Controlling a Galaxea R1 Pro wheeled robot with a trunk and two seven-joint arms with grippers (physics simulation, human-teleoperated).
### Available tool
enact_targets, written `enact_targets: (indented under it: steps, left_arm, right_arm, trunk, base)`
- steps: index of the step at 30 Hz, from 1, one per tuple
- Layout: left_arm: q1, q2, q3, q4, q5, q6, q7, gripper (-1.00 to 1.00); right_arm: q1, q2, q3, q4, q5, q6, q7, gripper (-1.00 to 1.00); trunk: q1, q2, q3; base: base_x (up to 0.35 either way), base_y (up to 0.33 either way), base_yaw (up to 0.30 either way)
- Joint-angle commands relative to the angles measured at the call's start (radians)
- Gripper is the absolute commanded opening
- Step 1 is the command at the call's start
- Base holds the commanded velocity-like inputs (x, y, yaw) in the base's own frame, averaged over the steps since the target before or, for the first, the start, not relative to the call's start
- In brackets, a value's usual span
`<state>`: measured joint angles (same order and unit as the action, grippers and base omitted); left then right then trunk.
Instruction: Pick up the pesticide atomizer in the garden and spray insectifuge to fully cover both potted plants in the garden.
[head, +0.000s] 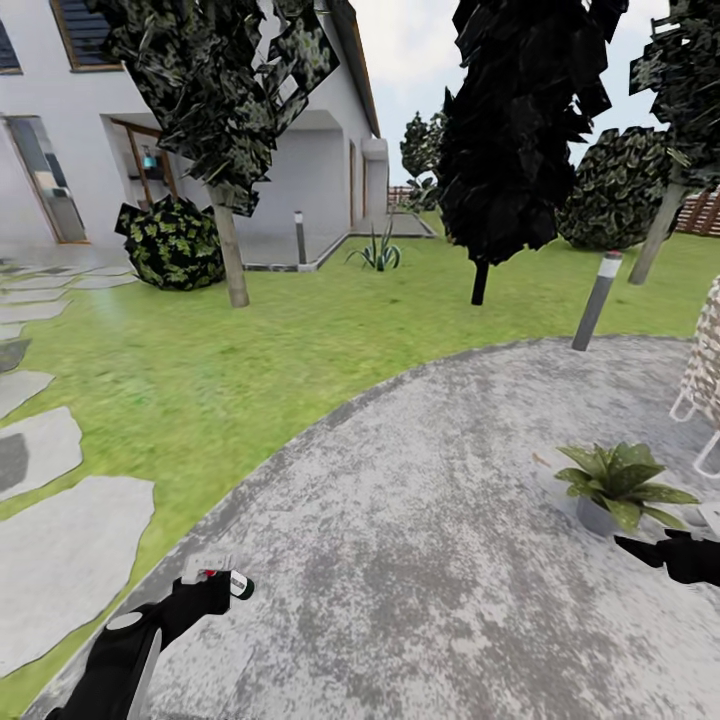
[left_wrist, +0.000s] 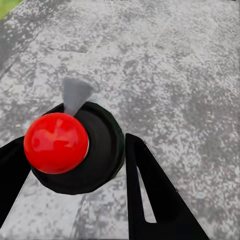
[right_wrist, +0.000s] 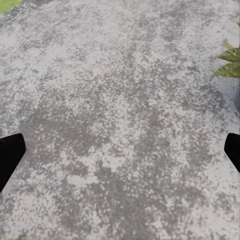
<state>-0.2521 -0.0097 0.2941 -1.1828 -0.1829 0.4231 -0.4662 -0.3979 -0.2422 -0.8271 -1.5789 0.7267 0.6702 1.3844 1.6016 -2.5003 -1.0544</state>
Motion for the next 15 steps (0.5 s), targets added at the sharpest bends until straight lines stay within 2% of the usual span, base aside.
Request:
enact_targets:
  steps: [1,15]
  left_arm:
    - [-0.001,-0.001,0.003,-0.001,-0.009,0.003,-0.009,-1.0]
    - [-0.001,-0.001,0.004,0.0,-0.009,0.003,-0.009,-1.0]
  right_arm:
    - [-0.001,0.0,-0.001,-0.001,0.007,0.009,0.008,1.0]
    - [-0.001,0.0,-0.001,-0.001,0.006,0.009,0.008,1.0]
  trunk:
    - [0.0,0.0,0.0]
    - [0.0,0.0,0.015]
  base:
    - [0.0,0.0,0.23]
    - [0.0,0.007,0.23]
